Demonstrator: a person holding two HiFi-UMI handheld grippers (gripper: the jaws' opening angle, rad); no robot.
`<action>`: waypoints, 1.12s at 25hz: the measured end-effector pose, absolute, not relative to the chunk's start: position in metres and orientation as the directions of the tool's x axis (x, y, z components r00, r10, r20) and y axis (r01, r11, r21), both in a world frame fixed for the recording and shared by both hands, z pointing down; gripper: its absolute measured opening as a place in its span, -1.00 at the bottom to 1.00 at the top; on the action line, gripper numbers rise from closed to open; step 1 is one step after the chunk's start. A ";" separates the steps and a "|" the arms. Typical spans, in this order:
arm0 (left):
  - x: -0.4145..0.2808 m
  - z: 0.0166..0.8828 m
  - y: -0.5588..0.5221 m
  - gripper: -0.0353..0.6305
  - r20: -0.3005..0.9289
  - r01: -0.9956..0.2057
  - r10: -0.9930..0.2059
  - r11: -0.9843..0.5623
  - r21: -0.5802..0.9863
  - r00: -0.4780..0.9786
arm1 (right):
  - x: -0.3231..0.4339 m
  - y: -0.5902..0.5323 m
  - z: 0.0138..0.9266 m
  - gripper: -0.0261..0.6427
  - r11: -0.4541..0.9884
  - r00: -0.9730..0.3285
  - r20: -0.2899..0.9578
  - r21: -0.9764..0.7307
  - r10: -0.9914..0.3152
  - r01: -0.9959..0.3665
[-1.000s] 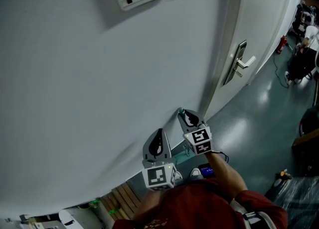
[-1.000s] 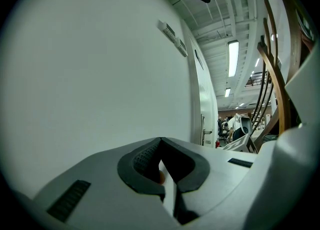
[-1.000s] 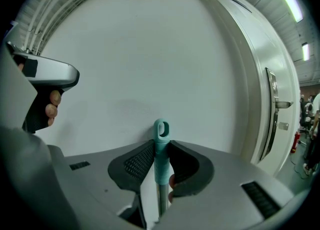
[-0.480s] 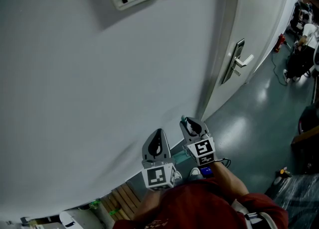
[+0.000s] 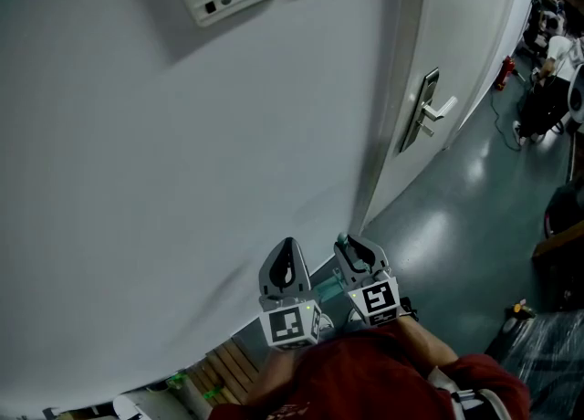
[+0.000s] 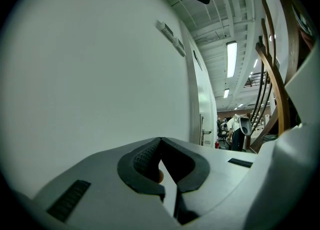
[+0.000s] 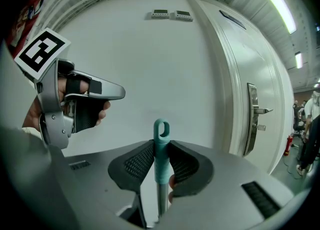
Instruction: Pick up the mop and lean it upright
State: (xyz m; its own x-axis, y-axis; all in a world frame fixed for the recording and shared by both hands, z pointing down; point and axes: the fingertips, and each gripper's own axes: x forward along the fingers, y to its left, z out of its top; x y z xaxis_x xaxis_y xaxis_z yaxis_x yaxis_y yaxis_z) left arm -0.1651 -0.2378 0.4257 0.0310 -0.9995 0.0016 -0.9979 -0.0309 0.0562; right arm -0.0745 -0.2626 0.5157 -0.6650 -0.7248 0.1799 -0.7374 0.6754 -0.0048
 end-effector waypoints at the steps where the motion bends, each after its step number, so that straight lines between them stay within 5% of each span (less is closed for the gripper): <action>1: -0.165 0.423 -0.238 -0.86 -0.002 -0.998 -1.000 -0.030 0.053 0.030 | -0.074 -0.262 0.516 -0.60 0.674 -0.664 0.182 -0.005 -0.725 -0.738; 28: -0.160 0.419 -0.241 -0.86 -0.008 -0.998 -0.999 -0.047 0.033 0.047 | -0.047 -0.250 0.469 -0.61 0.634 -0.627 0.136 0.014 -0.767 -0.773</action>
